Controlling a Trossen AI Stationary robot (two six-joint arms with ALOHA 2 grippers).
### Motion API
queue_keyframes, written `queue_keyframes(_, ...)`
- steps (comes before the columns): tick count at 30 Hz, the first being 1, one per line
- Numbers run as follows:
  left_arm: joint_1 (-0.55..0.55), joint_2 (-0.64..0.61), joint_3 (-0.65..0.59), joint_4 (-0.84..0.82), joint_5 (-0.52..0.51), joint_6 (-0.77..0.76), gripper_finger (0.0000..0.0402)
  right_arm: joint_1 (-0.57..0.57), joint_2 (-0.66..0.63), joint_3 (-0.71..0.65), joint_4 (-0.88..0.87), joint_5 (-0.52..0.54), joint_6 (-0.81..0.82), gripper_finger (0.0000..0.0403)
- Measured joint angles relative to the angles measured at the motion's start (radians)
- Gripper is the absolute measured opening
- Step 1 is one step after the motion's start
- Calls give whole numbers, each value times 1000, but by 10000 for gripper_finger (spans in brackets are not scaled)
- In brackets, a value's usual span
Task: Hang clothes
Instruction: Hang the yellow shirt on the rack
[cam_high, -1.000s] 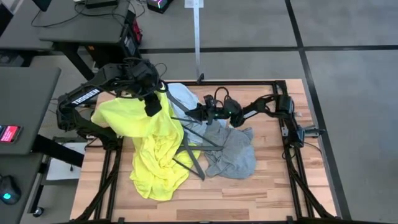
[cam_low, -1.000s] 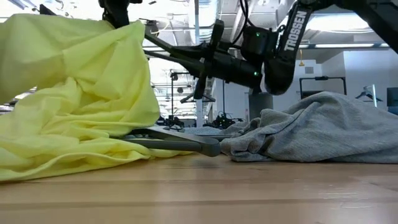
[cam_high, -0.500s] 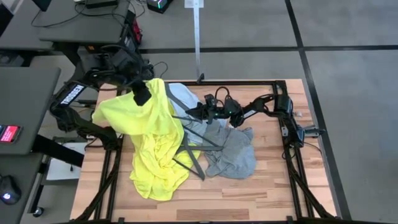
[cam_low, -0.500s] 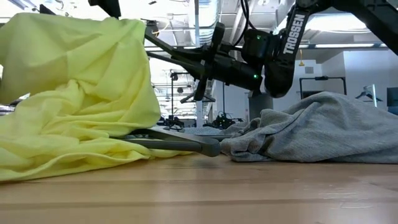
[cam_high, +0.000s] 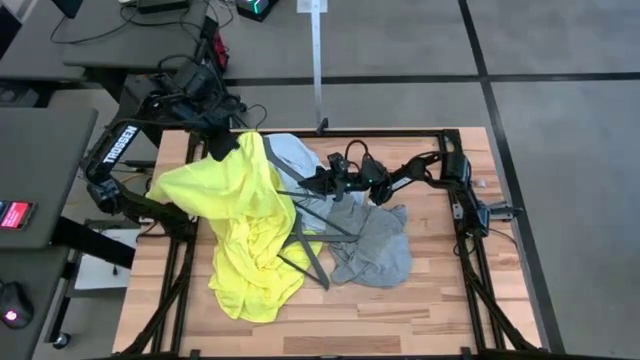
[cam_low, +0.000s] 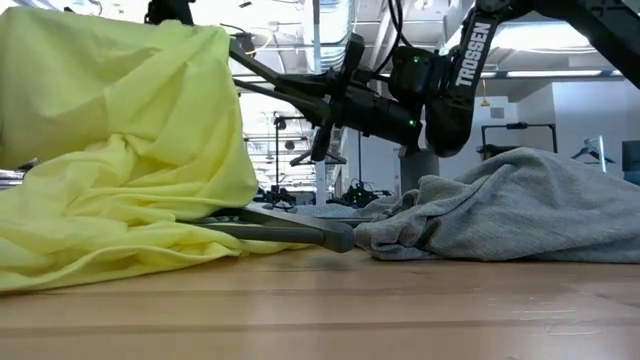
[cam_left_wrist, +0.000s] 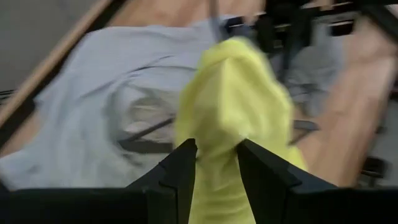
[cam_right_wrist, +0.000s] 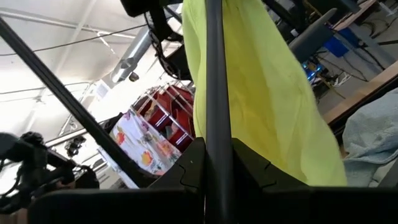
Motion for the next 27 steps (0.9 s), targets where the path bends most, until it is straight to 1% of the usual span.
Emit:
queue_keyframes(5,3,3,0,1,17,17,105,-13,-30,0,-6,-30,-1,32)
queue_keyframes(9,-5,13,1,0,76,24,105,-36,-63,0,-10,-60,-4,32)
queue_keyframes(13,-22,33,2,1,77,23,105,-61,-97,-2,-23,-101,-5,32)
queue_keyframes(16,-43,48,2,-2,83,20,105,-67,-125,-2,-56,-110,-26,32)
queue_keyframes(19,-62,60,2,-3,81,59,103,-66,-150,-2,-109,-126,-61,32)
queue_keyframes(21,-82,60,2,-3,71,69,84,-66,-165,-2,-142,-134,-76,32)
queue_keyframes(24,-115,55,2,-10,53,64,25,-66,-189,-2,-210,-147,-119,32)
queue_keyframes(25,-125,54,2,-11,59,57,19,-67,-197,-1,-235,-159,-141,38)
queue_keyframes(27,-153,45,2,-4,48,50,18,-68,-221,1,-295,-194,-174,63)
